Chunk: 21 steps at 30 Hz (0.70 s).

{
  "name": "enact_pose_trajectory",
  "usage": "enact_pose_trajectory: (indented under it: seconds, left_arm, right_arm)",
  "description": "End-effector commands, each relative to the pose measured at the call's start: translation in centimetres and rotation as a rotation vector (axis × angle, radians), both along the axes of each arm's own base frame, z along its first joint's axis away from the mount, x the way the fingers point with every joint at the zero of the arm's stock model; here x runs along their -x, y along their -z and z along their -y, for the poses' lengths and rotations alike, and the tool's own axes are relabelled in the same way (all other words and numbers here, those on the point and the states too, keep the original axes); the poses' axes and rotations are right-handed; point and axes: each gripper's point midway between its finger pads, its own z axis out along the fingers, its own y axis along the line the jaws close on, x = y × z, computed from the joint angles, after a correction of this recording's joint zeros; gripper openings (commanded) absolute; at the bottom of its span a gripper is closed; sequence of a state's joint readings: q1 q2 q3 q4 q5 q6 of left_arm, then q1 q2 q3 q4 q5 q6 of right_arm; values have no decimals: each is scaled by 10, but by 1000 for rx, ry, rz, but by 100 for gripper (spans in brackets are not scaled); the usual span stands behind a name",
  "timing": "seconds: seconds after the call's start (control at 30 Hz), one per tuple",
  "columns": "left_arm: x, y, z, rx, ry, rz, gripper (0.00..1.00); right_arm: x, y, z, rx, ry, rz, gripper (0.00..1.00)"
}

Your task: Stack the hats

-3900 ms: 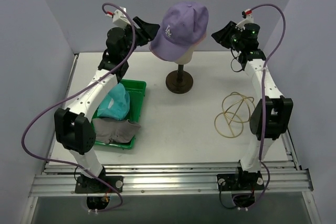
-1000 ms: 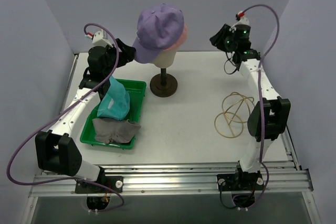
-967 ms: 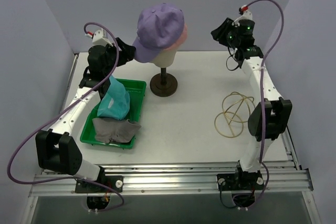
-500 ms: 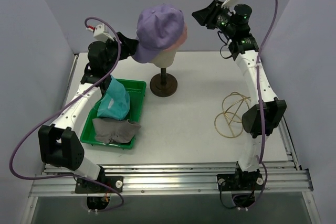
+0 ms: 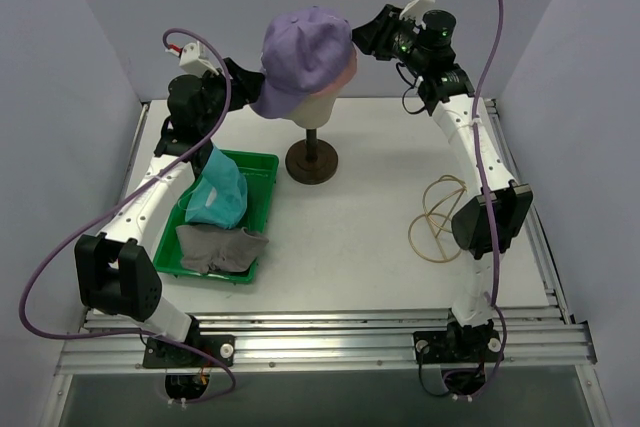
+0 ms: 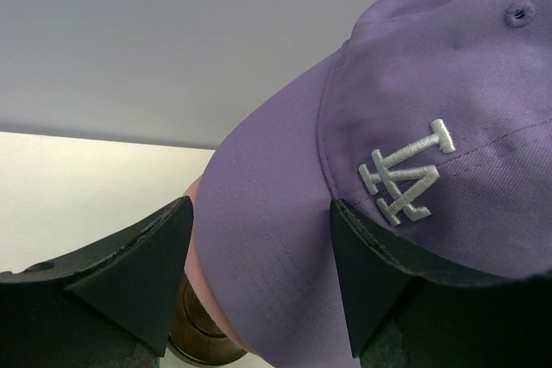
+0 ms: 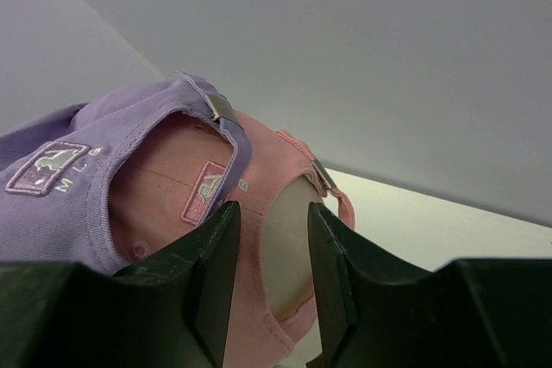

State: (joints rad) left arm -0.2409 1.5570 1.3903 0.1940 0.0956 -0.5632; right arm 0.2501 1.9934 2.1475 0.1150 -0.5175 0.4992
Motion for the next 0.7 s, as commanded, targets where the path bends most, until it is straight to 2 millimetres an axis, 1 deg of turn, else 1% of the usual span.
enact_pose_trajectory:
  seconds: [0.0,0.17,0.37,0.53,0.67]
  left_arm:
    - [2,-42,5,10,27,115,73]
    - [2,-44,5,11,27,114,73]
    - [1,-44,5,13,28,114,73]
    - [2,-45,5,15,26,116,73]
    - [3,-46,5,16,28,118,73]
  right_arm:
    - [17,-52,4,-9,31,126,33]
    - [17,-57,15,7,86,127,33]
    - [22,-68,16,-2,84,149,33]
    - [23,-73,20,-3,102,156,33]
    - [29,-82,20,-9,98,175,33]
